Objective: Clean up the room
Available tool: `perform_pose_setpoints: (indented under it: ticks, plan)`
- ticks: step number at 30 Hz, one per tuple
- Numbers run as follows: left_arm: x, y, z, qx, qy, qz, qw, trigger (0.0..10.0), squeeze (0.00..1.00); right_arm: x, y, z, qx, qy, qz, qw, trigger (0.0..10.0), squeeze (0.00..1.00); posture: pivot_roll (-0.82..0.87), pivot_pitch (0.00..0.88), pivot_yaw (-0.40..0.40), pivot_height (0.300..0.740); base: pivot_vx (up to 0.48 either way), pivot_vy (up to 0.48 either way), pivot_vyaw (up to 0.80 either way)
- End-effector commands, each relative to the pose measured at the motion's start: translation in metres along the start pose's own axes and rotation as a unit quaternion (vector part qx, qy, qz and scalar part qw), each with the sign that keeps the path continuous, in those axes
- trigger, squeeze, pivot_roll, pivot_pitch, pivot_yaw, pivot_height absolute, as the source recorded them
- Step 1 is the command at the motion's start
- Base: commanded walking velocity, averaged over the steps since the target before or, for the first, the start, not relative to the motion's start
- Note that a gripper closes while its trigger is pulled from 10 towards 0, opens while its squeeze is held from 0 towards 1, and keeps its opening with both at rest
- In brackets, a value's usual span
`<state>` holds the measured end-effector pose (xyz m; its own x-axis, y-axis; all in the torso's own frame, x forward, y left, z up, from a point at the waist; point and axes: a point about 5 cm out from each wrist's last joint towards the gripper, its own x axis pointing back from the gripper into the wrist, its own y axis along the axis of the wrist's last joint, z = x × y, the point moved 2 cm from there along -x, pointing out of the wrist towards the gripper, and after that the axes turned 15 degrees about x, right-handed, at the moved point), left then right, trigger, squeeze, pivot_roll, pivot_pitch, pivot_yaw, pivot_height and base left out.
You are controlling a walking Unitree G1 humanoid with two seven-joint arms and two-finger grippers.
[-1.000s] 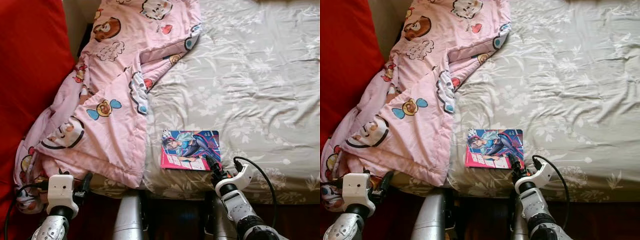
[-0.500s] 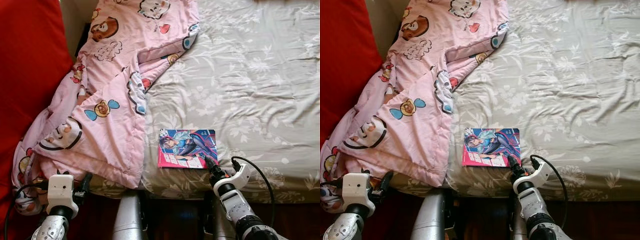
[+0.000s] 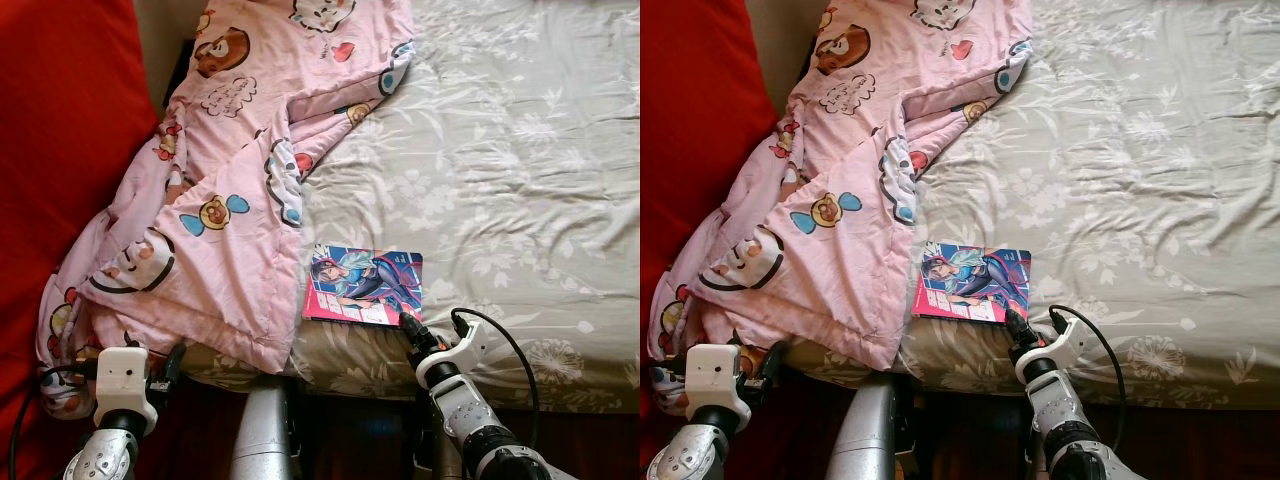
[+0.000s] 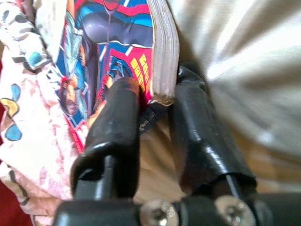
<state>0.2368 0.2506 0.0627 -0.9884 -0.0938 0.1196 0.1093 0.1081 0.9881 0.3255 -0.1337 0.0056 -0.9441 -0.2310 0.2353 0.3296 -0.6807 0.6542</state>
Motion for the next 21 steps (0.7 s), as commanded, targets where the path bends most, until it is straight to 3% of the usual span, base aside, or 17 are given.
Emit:
perform_pose_setpoints:
  ticks: [1,4,5,7,12,15,18,21]
  plan:
    - [0.007,-0.009,0.010,-0.015,0.013,0.027,0.999,10.0,0.00,0.005,-0.021,0.000,-0.005,-0.003,0.036,0.999,0.0,0.00,0.19,0.317,0.179,0.605,0.000,0.000,0.00]
    - [0.007,-0.009,0.010,-0.015,0.013,0.027,0.999,10.0,0.00,0.005,-0.021,0.000,-0.005,-0.003,0.036,0.999,0.0,0.00,0.19,0.317,0.179,0.605,0.000,0.000,0.00]
    - [-0.002,-0.013,0.006,-0.014,0.015,0.026,0.999,10.0,0.00,0.017,-0.023,-0.019,-0.009,-0.028,0.023,0.999,0.0,0.00,0.11,0.238,0.134,0.605,0.000,0.000,0.00]
    - [-0.015,-0.020,0.000,-0.012,0.018,0.026,0.999,10.0,0.00,0.035,-0.021,-0.043,-0.011,-0.062,0.000,0.998,0.0,0.00,0.10,0.217,0.127,0.605,0.000,0.000,0.00]
    - [-0.018,-0.025,-0.001,-0.009,0.023,0.029,0.999,10.0,0.00,0.032,-0.012,-0.043,0.004,-0.069,-0.015,0.998,0.0,0.00,0.08,0.179,0.110,0.605,0.000,0.000,0.00]
    - [-0.020,-0.035,-0.003,-0.002,0.035,0.037,0.999,10.0,0.00,0.031,0.011,-0.048,0.034,-0.090,-0.066,0.993,0.0,0.00,0.06,0.137,0.088,0.605,0.000,0.000,0.00]
    - [-0.021,-0.040,-0.003,0.003,0.041,0.041,0.998,10.0,0.00,0.032,0.020,-0.051,0.064,-0.101,-0.083,0.989,0.0,0.00,0.04,0.112,0.074,0.605,0.000,0.000,0.00]
    - [-0.024,-0.052,-0.006,0.010,0.052,0.053,0.997,10.0,0.00,0.030,0.053,-0.044,0.147,-0.104,-0.143,0.973,0.0,0.00,-0.01,0.056,0.043,0.605,0.000,0.000,0.00]
